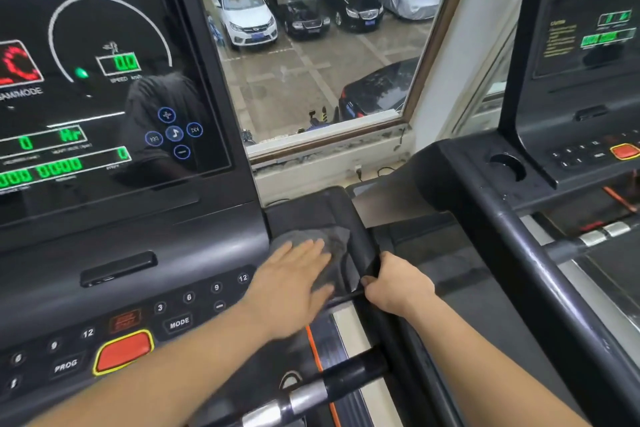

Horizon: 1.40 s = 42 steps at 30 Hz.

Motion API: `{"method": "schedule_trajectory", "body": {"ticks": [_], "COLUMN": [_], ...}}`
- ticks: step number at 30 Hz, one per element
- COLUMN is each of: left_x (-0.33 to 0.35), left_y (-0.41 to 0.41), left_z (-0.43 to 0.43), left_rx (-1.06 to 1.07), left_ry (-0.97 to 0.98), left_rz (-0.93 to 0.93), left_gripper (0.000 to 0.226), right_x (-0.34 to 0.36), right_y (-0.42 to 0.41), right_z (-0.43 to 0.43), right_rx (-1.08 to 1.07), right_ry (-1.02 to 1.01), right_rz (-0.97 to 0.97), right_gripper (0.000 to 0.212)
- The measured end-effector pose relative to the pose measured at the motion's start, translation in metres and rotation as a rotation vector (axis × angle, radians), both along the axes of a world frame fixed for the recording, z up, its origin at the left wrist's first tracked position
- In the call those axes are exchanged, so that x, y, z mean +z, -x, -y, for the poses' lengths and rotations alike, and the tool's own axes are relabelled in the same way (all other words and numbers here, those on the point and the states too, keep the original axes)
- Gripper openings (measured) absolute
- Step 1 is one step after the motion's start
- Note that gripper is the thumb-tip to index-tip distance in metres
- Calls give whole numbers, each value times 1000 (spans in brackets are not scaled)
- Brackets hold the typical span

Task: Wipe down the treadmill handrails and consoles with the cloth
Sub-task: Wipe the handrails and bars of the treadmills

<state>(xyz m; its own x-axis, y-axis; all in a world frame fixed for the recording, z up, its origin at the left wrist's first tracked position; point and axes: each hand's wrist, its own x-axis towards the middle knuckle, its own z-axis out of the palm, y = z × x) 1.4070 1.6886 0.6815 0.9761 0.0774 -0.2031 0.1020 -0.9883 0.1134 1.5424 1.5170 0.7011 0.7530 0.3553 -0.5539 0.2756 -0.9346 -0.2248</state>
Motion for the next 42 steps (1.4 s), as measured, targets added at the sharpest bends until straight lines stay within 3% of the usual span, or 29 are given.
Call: {"method": "schedule_trajectory", "body": {"ticks": [5,10,14,17,21,26,34,42], "left_x": [0,-3,-18,-10,0,9,21,-3], "left_y": [-52,29,52,16,-19,-6,-50,6], "left_z": [7,58,38,23,34,38,15,45], "left_rx": [252,43,-109,-40,131,101,170,188], "left_ry": [13,-28,-28,-5,-14,-77,118,27], "left_rz": [-59,-21,52,166,109,57,-44,175], "left_gripper": [72,75,75,65,59,62,38,43], "right_x": [1,-2,-1,2,5,4,5,-2], "right_y": [2,1,0,2,6,4,2,-1], "right_z": [2,5,3,1,0,2,-2,0], "right_rx": [-11,-17,-13,-8,14,31,6,7], "right_ry": [-16,-19,-4,8,31,21,25,22], "right_rz": [-8,1,-11,-11,11,15,0,-4], "right_gripper": [43,45,45,41,37,36,41,42]}}
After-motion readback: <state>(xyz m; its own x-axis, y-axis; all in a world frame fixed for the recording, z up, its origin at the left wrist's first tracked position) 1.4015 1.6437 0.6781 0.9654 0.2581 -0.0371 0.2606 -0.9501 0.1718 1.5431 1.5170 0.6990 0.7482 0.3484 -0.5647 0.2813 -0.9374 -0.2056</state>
